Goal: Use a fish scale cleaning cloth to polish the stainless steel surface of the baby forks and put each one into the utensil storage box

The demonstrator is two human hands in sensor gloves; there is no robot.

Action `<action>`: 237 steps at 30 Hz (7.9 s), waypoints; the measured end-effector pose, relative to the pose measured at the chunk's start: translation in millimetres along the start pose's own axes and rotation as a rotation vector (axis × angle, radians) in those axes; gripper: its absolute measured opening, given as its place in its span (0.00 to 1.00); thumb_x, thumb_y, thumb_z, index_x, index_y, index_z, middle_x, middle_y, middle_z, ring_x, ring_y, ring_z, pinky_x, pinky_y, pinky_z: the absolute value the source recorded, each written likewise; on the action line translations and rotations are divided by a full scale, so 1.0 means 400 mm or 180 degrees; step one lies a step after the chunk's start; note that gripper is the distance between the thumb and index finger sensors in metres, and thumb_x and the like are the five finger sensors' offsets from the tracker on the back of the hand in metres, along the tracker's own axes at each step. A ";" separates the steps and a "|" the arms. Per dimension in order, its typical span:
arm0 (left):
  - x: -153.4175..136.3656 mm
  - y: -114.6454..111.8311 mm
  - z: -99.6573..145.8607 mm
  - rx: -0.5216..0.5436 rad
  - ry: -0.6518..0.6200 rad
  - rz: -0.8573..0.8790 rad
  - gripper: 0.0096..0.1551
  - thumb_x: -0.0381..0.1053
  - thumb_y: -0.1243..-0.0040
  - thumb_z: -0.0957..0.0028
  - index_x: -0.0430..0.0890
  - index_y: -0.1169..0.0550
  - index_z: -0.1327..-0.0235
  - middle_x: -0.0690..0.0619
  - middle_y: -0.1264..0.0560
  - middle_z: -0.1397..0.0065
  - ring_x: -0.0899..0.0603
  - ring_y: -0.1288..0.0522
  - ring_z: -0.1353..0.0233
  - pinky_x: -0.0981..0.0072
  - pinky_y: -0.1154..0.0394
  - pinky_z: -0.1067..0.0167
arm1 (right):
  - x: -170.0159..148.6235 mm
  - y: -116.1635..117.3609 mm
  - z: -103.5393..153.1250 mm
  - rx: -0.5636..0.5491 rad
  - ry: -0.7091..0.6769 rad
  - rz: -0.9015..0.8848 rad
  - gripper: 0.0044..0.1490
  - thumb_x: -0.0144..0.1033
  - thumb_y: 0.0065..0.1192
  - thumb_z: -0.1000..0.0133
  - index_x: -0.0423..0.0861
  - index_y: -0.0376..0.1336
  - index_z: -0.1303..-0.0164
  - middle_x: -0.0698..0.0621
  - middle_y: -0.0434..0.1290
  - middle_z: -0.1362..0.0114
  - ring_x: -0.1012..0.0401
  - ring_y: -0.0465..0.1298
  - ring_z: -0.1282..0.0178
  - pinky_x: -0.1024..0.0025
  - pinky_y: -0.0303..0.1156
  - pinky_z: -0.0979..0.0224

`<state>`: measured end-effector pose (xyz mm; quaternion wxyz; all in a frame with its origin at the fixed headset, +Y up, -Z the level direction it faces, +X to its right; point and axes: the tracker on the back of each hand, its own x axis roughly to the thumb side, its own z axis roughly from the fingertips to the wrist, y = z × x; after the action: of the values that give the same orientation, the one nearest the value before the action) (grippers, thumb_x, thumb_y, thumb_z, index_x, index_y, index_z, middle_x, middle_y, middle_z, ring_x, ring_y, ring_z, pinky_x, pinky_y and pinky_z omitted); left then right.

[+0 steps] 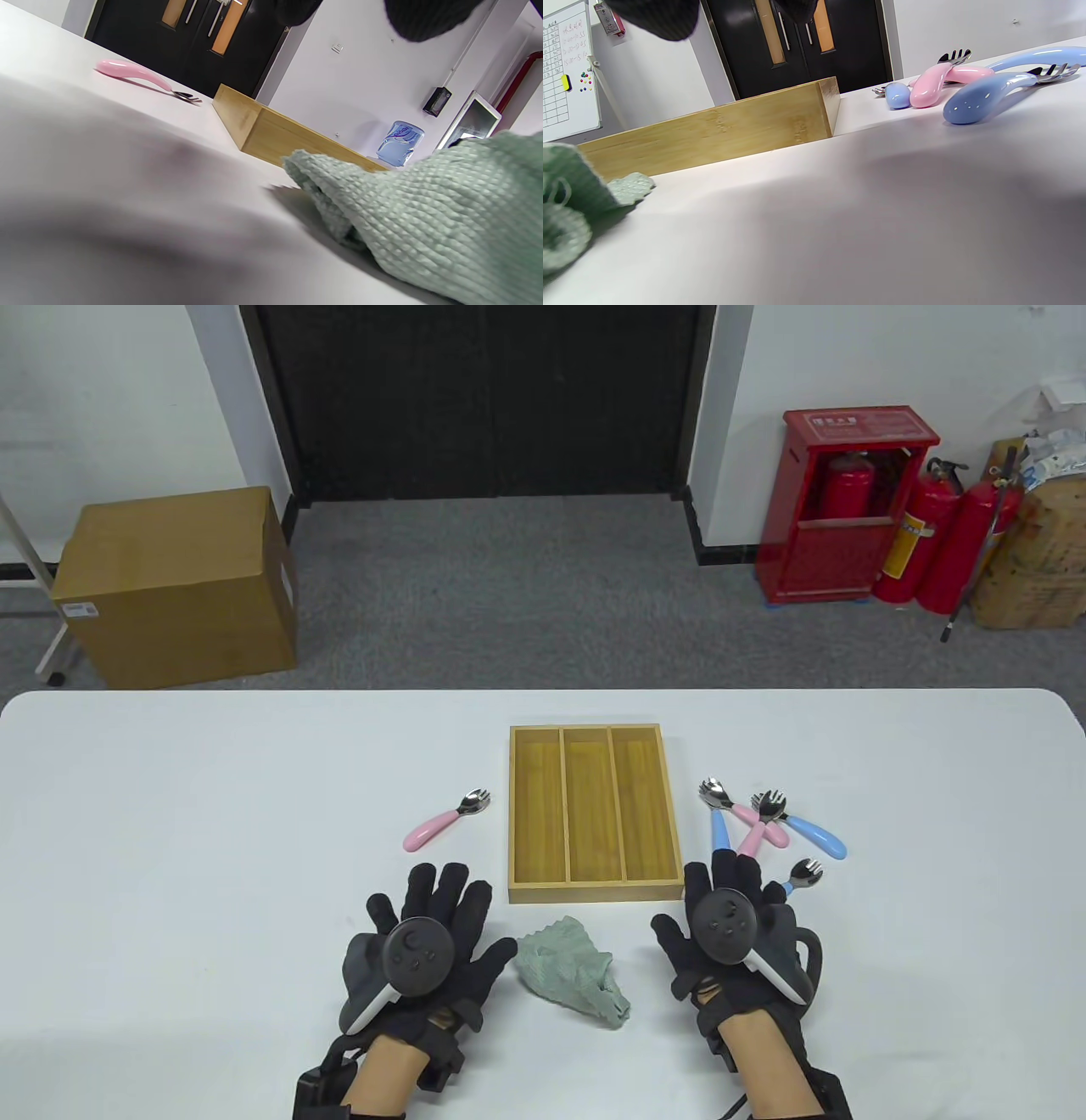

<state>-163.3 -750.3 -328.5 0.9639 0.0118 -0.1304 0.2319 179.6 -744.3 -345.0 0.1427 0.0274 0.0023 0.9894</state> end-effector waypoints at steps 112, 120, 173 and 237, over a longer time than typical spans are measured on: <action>-0.129 0.007 0.020 0.0499 0.0534 0.3234 0.24 0.52 0.48 0.42 0.48 0.31 0.34 0.49 0.20 0.33 0.38 0.17 0.34 0.38 0.28 0.36 | 0.003 -0.085 -0.156 -0.0594 0.0244 -0.2286 0.27 0.43 0.66 0.50 0.37 0.70 0.49 0.32 0.59 0.23 0.33 0.56 0.25 0.29 0.49 0.30; -0.158 -0.003 0.023 0.0454 0.0558 0.3820 0.25 0.54 0.51 0.40 0.47 0.33 0.33 0.48 0.22 0.31 0.38 0.19 0.32 0.38 0.29 0.35 | 0.217 -0.056 -0.028 -0.0099 -0.0637 -0.2562 0.26 0.45 0.66 0.50 0.42 0.72 0.47 0.34 0.74 0.32 0.35 0.72 0.34 0.32 0.64 0.36; -0.061 0.021 0.010 0.0393 0.0171 0.3413 0.27 0.55 0.32 0.50 0.54 0.24 0.37 0.57 0.15 0.41 0.51 0.12 0.43 0.49 0.23 0.36 | 0.343 0.079 0.037 0.0467 -0.1289 -0.2536 0.27 0.44 0.65 0.51 0.41 0.72 0.48 0.38 0.82 0.54 0.45 0.81 0.61 0.41 0.72 0.51; -0.031 -0.011 -0.017 -0.0331 -0.0300 0.1958 0.29 0.48 0.31 0.51 0.47 0.26 0.35 0.47 0.17 0.43 0.43 0.15 0.50 0.38 0.28 0.37 | 0.301 -0.003 0.042 -0.0441 -0.1966 -0.0904 0.29 0.36 0.70 0.56 0.43 0.72 0.45 0.37 0.80 0.45 0.43 0.78 0.55 0.38 0.70 0.47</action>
<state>-170.3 -759.3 -338.0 0.8408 -0.0668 -0.1841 0.5047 65.6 -709.4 -322.0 0.2745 0.3151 -0.1044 0.9025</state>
